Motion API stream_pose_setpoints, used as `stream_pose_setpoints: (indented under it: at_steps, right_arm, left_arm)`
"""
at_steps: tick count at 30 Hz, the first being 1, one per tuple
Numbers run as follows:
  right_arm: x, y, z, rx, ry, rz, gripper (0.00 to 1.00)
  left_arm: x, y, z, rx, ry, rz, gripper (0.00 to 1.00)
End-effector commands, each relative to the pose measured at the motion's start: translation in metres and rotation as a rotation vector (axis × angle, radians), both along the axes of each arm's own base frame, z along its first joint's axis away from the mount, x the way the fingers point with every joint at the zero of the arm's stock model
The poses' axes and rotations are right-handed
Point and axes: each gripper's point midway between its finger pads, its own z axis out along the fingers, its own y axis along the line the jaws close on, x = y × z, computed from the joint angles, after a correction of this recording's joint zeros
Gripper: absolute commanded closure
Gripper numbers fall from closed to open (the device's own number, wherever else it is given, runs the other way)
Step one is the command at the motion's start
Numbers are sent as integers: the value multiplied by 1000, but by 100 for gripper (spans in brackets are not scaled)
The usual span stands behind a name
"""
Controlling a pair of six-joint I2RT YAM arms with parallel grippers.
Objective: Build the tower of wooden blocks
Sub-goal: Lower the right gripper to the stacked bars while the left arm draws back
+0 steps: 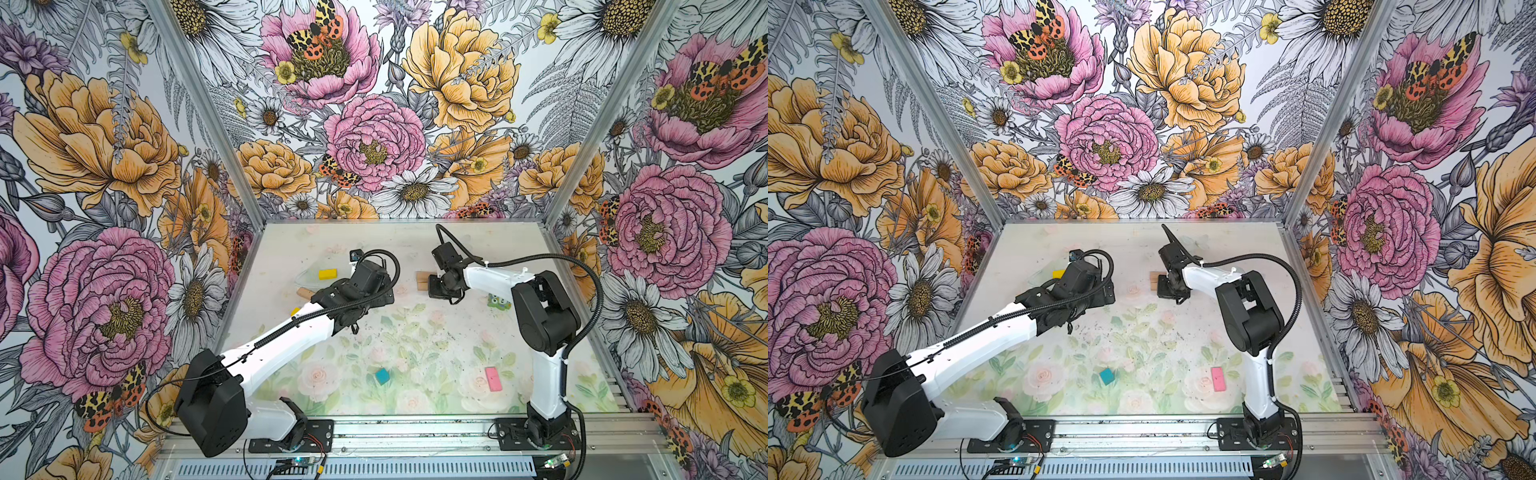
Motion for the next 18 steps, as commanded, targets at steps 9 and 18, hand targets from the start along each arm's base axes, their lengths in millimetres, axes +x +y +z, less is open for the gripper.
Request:
stream_pose_setpoints:
  at_steps: [9,18]
  right_arm:
    - [17,-5,-6,-35,-9,0,87]
    - [20,-5,-8,-41,-7,0,87]
  left_arm:
    - [0,3,11,-34,-31,-4,1]
    - [-1,1,11,-39,-29,-11,1]
